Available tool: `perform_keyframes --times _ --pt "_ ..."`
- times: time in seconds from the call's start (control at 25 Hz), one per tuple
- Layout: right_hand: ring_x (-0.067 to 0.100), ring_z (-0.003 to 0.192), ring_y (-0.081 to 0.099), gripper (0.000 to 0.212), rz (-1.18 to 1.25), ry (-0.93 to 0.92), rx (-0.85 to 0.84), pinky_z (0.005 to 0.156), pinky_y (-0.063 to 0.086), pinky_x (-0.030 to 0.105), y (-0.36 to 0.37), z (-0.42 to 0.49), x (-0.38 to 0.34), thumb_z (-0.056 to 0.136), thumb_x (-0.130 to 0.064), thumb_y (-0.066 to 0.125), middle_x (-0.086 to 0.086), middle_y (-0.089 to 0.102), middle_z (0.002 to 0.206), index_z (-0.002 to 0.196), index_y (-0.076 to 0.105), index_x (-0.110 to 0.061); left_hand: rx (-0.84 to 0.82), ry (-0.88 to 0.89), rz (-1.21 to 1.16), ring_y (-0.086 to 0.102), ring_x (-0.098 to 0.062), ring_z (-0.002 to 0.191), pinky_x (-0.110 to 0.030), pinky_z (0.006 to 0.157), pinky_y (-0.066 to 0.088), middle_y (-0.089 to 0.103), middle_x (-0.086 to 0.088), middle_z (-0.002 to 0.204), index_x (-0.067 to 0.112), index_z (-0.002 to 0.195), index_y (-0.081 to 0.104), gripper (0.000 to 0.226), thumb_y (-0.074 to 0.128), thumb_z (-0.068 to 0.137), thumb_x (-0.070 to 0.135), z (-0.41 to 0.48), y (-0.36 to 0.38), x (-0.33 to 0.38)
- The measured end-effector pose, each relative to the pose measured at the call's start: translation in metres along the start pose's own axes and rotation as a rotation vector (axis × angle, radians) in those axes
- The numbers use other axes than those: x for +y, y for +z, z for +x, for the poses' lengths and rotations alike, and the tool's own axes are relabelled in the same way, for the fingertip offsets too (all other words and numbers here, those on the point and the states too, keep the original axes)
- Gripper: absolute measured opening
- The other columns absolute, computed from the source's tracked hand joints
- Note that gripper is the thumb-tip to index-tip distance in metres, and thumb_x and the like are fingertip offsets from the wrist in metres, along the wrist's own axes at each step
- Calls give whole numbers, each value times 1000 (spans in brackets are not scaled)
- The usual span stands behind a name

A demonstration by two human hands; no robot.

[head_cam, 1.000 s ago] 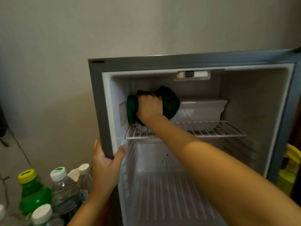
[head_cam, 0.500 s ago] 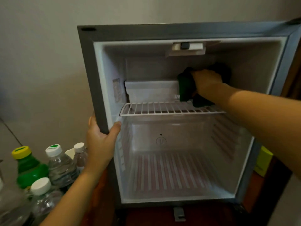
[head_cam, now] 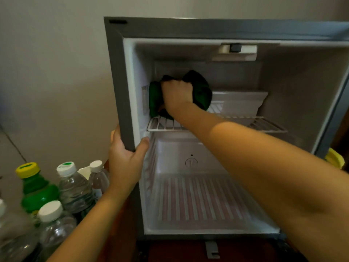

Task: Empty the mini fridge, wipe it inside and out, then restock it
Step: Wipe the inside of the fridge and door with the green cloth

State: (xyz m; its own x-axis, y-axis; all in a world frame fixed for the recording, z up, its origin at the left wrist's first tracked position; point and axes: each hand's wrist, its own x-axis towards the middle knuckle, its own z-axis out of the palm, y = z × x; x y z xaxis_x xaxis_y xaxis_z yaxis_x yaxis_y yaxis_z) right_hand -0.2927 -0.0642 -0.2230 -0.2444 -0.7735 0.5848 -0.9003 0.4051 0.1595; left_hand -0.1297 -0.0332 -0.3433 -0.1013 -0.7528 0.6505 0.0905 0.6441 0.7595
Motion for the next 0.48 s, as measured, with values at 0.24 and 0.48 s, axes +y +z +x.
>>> perform_keyframes --times 0.24,0.48 --pt "36 119 51 85 76 16 -73 95 44 46 1 -24 82 72 -40 77 12 52 133 143 32 -27 -13 -4 43 58 -22 112 -48 94 50 58 -5 121 24 130 45 56 65 79 40 0 -5 -3" --pt "36 109 56 62 20 270 -70 85 43 42 1 -32 117 77 -43 73 13 58 120 128 47 -20 -3 -3 -35 59 -17 112 -44 97 49 57 -7 123 18 132 45 51 67 86 16 0 0 -1"
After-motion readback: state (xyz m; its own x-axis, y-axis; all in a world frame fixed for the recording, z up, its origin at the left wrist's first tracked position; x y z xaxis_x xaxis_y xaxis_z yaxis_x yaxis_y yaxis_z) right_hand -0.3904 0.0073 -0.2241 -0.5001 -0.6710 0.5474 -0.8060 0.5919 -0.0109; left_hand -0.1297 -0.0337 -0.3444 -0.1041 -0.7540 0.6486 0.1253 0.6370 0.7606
